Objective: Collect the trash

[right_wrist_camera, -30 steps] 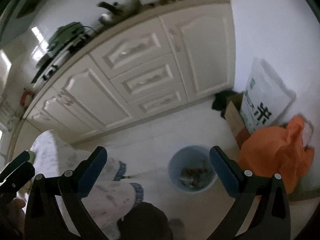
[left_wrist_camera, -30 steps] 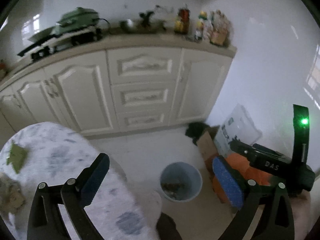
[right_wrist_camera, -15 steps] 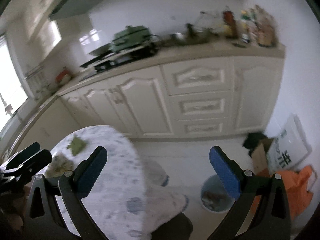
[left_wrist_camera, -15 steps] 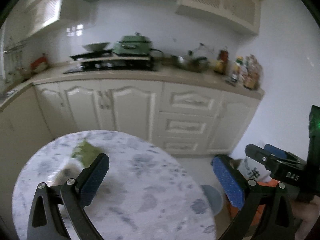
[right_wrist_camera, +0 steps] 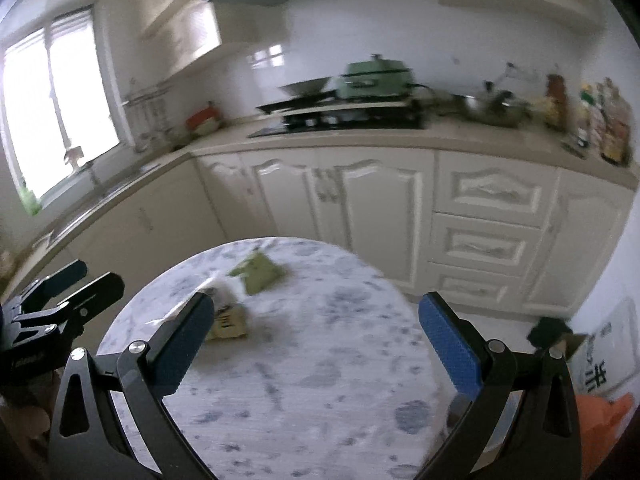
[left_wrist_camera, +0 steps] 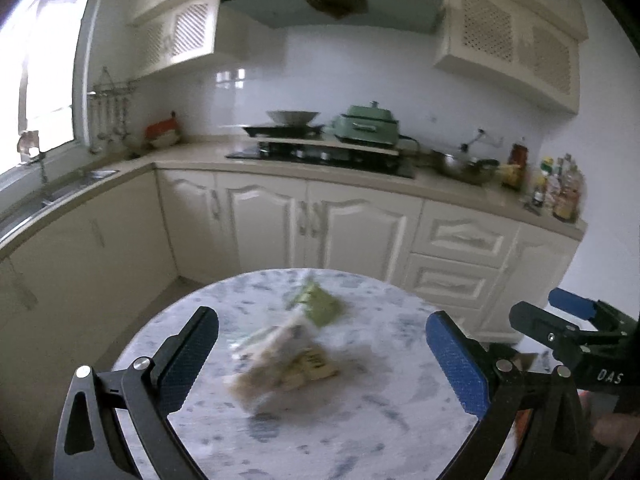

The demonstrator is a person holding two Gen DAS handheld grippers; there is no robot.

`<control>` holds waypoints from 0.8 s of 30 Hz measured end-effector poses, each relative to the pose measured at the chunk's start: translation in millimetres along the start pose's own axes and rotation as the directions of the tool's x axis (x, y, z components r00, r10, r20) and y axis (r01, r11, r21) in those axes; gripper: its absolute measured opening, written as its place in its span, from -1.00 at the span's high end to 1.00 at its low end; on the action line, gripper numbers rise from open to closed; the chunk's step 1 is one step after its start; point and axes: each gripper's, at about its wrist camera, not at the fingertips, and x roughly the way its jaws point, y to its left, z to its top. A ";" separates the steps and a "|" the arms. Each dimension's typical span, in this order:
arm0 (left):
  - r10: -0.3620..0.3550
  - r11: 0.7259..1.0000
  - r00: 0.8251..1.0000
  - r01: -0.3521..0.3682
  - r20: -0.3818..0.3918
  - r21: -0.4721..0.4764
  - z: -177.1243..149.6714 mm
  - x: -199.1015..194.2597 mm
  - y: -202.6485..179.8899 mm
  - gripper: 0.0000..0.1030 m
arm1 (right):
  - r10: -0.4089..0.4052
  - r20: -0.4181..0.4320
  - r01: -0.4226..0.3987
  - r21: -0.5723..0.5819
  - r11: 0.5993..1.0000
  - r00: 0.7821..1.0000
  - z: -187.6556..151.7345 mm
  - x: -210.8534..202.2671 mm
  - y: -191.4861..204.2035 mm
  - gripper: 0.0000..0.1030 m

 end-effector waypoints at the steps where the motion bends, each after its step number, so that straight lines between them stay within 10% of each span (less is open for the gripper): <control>1: 0.012 1.000 1.000 -0.012 0.004 0.002 -2.9 -3.7 3.8 -0.99 | 0.013 0.000 -0.013 -0.018 1.000 1.000 -0.2 2.8 9.9 -1.00; 11: 0.092 0.996 0.995 -0.092 -0.024 0.009 -39.8 -9.9 20.8 -0.99 | 0.067 -0.056 -0.071 -0.066 0.995 0.996 -11.5 30.9 43.6 -1.00; 24: 0.066 0.993 0.983 -0.049 -0.171 0.104 -22.7 111.6 47.6 -0.99 | 0.027 -0.163 -0.034 -0.038 0.999 0.986 -22.4 88.2 32.6 -1.00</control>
